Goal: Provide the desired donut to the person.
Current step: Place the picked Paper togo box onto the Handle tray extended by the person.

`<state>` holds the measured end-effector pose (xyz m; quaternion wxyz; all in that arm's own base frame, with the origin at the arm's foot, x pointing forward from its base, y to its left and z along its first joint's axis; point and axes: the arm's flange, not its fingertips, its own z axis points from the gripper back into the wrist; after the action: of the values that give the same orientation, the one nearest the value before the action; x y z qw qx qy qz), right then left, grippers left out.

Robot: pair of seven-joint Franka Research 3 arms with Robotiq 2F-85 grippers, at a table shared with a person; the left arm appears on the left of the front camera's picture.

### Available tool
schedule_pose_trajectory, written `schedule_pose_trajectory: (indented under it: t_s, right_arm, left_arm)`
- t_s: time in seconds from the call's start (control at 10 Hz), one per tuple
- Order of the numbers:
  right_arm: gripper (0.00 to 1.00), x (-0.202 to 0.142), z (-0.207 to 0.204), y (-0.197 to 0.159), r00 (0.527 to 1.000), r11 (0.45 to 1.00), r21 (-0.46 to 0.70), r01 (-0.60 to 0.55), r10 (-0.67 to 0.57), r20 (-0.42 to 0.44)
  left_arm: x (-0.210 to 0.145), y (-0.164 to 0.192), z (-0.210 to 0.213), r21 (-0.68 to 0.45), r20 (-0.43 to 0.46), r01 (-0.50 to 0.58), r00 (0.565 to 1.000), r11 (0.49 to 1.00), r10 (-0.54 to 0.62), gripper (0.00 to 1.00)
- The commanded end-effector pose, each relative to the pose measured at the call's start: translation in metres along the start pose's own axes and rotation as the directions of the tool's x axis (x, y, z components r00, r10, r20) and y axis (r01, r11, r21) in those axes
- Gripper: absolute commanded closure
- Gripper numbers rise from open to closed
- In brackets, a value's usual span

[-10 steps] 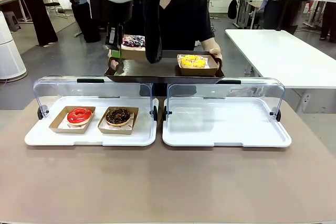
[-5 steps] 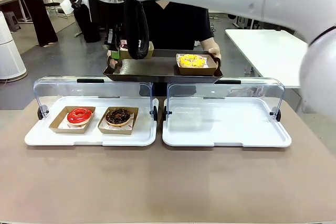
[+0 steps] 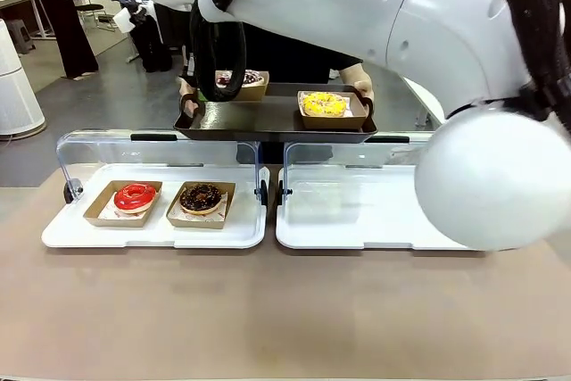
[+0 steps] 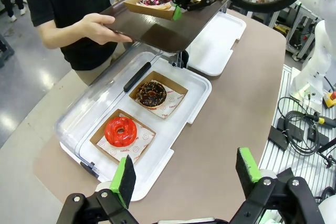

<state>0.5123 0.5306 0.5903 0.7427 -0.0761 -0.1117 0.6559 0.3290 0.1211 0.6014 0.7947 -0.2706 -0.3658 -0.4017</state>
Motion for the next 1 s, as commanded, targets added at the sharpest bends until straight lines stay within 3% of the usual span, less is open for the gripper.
schedule_pose_trajectory:
  t_s: [0.0,0.9]
  right_arm:
    - [0.98,0.037,0.011,-0.045,0.997,0.998,0.004,0.067,-0.067,-0.031]
    - [0.98,0.030,-0.030,-0.056,0.997,0.994,0.084,0.073,-0.073,-0.006]
  left_arm:
    - [0.000,-0.001,0.001,-0.006,0.007,0.000,1.000,1.000,0.000,0.00]
    - [0.000,-0.001,0.001,-0.006,0.007,0.000,1.000,1.000,0.000,0.00]
